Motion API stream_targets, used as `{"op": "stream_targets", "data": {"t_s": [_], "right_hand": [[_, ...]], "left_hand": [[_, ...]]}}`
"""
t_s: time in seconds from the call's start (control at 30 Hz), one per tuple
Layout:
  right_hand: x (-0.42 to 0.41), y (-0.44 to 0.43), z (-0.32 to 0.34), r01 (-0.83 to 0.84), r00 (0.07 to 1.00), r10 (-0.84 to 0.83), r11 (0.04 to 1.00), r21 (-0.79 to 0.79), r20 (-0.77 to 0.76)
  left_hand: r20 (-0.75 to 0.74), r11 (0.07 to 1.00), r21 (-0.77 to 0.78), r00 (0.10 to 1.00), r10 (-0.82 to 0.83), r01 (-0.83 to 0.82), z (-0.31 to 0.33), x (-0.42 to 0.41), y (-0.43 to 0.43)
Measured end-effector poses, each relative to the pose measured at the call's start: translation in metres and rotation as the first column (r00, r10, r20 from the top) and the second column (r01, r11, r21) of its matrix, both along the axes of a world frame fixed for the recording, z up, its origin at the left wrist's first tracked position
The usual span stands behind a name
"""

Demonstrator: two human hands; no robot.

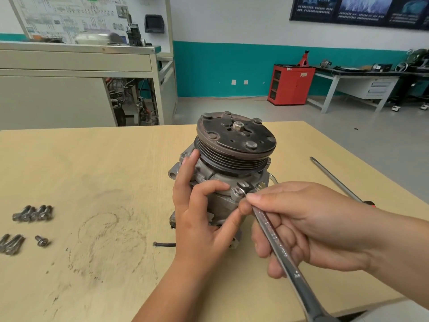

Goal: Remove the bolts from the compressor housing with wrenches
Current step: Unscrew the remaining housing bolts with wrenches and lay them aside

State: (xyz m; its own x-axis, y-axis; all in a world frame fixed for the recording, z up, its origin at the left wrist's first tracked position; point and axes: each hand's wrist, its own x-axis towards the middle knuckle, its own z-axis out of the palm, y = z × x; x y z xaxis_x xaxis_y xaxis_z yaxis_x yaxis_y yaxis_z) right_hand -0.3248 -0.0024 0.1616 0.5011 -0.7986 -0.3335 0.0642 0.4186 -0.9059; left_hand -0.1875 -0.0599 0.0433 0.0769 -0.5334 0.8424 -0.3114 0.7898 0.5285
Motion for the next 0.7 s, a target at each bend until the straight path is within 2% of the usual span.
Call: {"op": "stream_targets", "data": {"t_s": [0.53,0.6,0.7], "right_hand": [[-0.001,-0.004,-0.004,-0.097,0.995,0.097,0.995,-0.007,-0.006],[-0.001,-0.007,-0.005,-0.138,0.988,0.135,0.99,-0.032,-0.068],[-0.006,-0.017,-0.001,-0.222,0.945,0.195,0.972,-0.076,-0.263]], "left_hand": [[-0.019,1.0,0.01,1.0,0.025,-0.025,0.004,-0.002,0.003],[-0.023,0.999,0.023,0.999,0.027,-0.026,0.004,-0.002,0.003],[-0.021,0.999,0.03,1.0,0.022,-0.022,0.005,0.001,0.002]]}}
